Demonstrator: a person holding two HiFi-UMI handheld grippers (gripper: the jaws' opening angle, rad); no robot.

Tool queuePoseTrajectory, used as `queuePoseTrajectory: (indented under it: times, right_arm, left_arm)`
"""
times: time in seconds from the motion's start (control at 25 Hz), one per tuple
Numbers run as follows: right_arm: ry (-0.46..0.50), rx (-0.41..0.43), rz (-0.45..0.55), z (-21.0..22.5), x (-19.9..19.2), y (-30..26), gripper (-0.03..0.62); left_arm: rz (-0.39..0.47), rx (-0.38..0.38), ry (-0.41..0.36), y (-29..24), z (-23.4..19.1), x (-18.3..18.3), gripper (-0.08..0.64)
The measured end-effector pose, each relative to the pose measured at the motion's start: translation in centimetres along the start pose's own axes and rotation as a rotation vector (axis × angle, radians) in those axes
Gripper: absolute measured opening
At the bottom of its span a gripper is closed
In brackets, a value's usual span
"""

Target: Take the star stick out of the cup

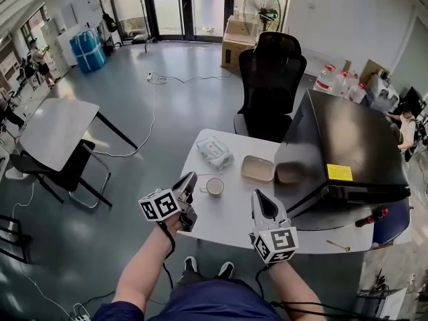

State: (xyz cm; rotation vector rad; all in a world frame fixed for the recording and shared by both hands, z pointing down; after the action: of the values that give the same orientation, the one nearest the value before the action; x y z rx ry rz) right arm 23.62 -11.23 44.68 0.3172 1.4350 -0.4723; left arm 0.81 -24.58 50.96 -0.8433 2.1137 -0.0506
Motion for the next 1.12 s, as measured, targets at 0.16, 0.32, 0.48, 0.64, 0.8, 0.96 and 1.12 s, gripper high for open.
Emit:
queuePoseTrajectory:
  times: [0.16,0.32,0.48,0.64,0.8,0.96,1.12]
  right_arm:
    - [0.014,0.025,0.016,0.4,0.8,-0.1,0.008]
    - [0.018,0.030,0.039,1.1,1.6,-0.4,0.008]
    - [0.040,0.026,0.054,1.3,2.6,-1.2,0.006]
    - [0.055,0.036,0.078,0.7,3.7,-2.4,0.006]
    - [0.061,0.049,0.111,-0.6,5.2,-3.7,0.006]
    - [0.080,0.063,0.141,-2.0,7.1,-5.0,0.006]
    - [0.097,0.067,0.152,-3.5,8.1,-5.9,0.006]
  left_arm:
    - [0.061,-0.009,-0.008,1.6,1.6,0.9,0.009]
    - [0.122,-0.012,-0.019,3.6,2.5,1.9,0.009]
    - [0.167,-0.042,-0.023,5.7,4.1,3.4,0.009]
    - [0.213,-0.067,-0.035,8.0,5.0,5.3,0.009]
    - [0.253,-0.077,-0.047,10.4,5.0,7.5,0.009]
    - [0.312,-0.101,-0.060,12.2,5.1,10.3,0.009]
    - [0.353,-0.096,-0.064,14.1,4.7,11.6,0.009]
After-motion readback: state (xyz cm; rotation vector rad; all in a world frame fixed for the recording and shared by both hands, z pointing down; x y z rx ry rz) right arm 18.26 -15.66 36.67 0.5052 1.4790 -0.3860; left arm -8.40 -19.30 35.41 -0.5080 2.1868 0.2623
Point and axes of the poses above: the fingertips, and each gripper's own axes: y backward along the fingers, z to its right, x out of its top, the point moved 6 cm from there along y, backward along the fingers, and after that the axes turned 15 degrees about x, right-handed, at the moved point
